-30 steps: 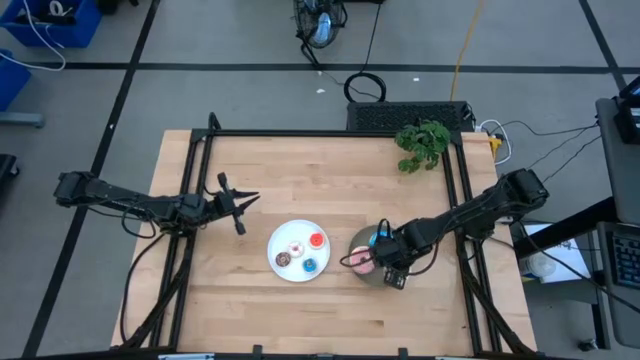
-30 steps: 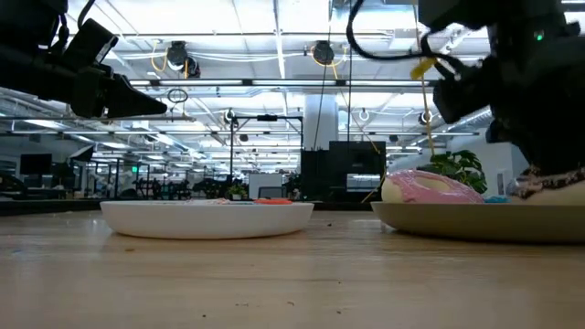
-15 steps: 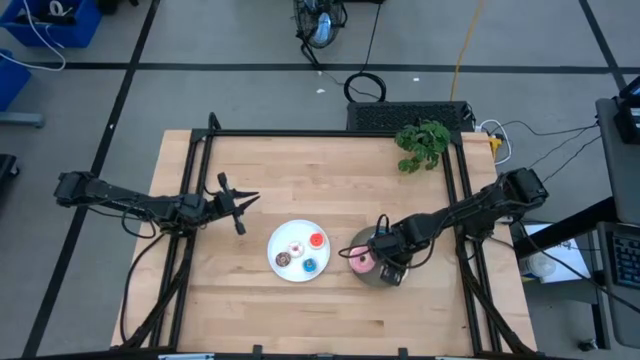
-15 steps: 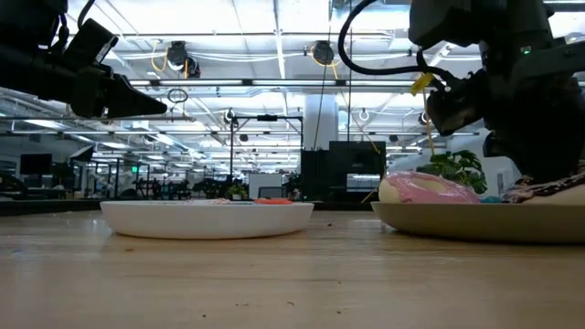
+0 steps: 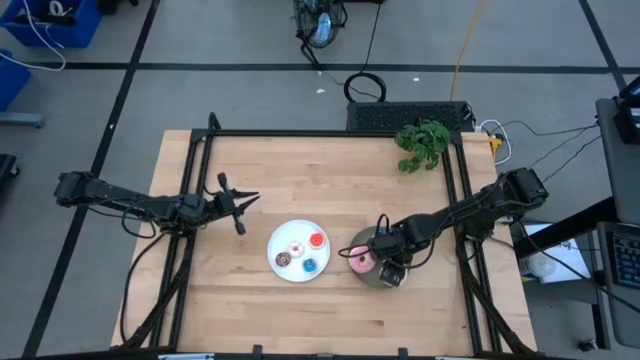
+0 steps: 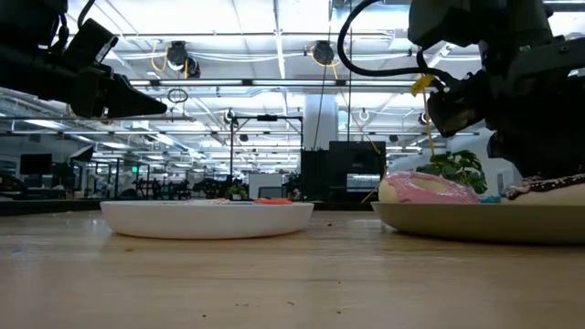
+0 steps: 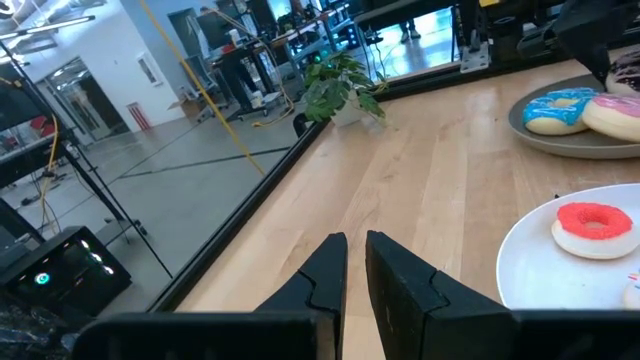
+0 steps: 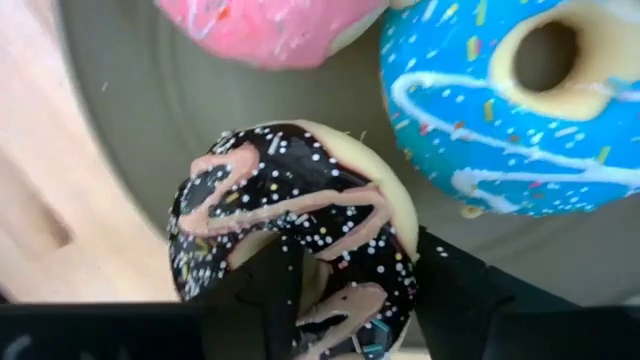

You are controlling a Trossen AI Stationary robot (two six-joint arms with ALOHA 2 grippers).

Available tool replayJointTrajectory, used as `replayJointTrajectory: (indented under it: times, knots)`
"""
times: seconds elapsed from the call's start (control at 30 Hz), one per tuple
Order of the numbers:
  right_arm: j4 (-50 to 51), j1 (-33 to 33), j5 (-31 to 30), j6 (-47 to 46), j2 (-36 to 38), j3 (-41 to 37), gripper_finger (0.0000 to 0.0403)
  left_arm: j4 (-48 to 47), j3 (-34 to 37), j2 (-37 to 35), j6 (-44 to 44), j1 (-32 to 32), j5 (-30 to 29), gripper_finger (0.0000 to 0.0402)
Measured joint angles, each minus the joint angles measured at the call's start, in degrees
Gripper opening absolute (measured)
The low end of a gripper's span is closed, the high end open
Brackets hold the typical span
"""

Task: Pick & Place donuts
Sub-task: Put the large black donut on the gray plate, then return to Home Position

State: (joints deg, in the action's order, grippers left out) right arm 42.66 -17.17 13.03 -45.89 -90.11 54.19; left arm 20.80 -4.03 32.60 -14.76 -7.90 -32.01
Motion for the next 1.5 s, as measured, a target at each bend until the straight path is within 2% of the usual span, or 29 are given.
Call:
replayJointTrajectory:
  times: [0.1, 0.47, 1.23, 1.5]
  knots:
    - [0.0, 0.3, 2.3, -0.2, 0.0, 0.0, 0.0174, 0.0, 0.0, 0.0, 0.0, 0.0, 0.0, 0.0049]
    - [0.0, 0.6, 3.8, -0.3, 0.0, 0.0, 0.0193, 0.0, 0.0, 0.0, 0.0, 0.0, 0.0, 0.0049]
    - [6.0, 2.1, 3.6, 2.8, 0.0, 5.1, 0.0191, 0.0, 0.0, 0.0, 0.2, 0.0, 0.0, 0.0049]
    - [9.9, 3.8, 1.2, 5.2, 2.4, 5.1, 0.0192, 0.0, 0.0, 0.0, 0.2, 0.0, 0.0, 0.0049]
